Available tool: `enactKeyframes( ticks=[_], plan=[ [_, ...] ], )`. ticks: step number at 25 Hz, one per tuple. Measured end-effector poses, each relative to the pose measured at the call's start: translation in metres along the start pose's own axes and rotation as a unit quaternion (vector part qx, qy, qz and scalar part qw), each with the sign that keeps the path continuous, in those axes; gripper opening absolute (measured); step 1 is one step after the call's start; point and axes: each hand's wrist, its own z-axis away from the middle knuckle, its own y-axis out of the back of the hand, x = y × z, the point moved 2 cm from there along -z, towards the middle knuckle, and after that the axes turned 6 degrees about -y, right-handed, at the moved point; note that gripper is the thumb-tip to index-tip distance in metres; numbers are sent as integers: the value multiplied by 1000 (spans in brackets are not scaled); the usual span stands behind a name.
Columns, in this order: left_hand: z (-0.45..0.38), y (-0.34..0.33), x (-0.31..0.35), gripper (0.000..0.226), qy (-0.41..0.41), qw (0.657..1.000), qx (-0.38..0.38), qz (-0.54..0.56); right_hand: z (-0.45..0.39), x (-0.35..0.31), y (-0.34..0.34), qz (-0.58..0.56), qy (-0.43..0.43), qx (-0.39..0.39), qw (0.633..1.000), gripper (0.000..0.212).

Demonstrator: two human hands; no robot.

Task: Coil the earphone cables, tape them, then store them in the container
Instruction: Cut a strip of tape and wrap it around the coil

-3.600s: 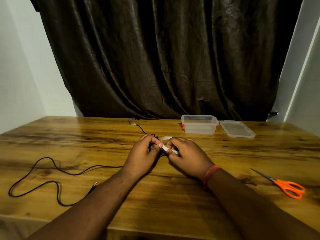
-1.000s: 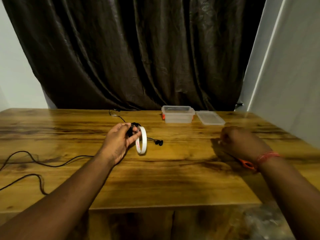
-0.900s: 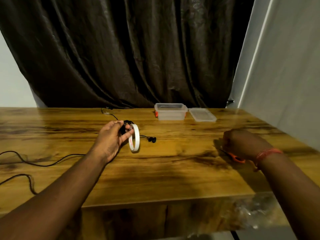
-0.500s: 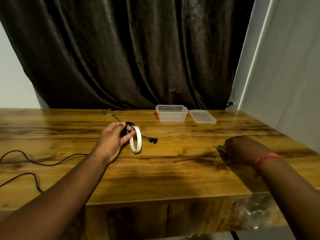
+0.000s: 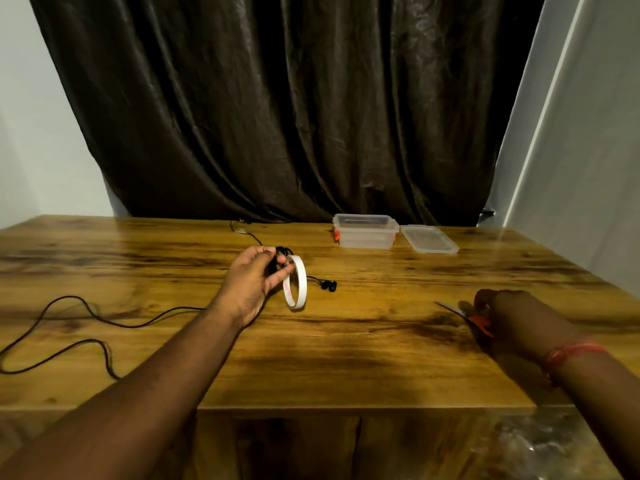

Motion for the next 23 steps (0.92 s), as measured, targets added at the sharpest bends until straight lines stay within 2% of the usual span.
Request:
enactKeyframes(
  ticks=[3, 6, 9, 12, 17, 23],
  plan=[
    [-1, 1, 0, 13, 2, 1000, -2, -1, 8, -20, -1, 37, 58, 36, 997, 22],
    [-2, 1, -1, 13, 0, 1000, -2, -2, 23, -50, -5, 37, 122, 108, 986, 27],
    [-2, 1, -1, 13, 0, 1000, -3, -1, 27, -72, -7, 56, 135, 148, 978, 28],
    [-1, 1, 0, 12, 0, 1000, -2, -2, 21, -81, -9, 32, 142, 137, 980, 30],
    [1, -1, 2, 12, 2, 1000, 4, 0, 19, -87, -11, -50, 111, 65, 990, 34],
    [2, -1, 3, 12, 2, 1000, 5, -6, 20, -107, -14, -98, 111, 111, 983, 26]
  ],
)
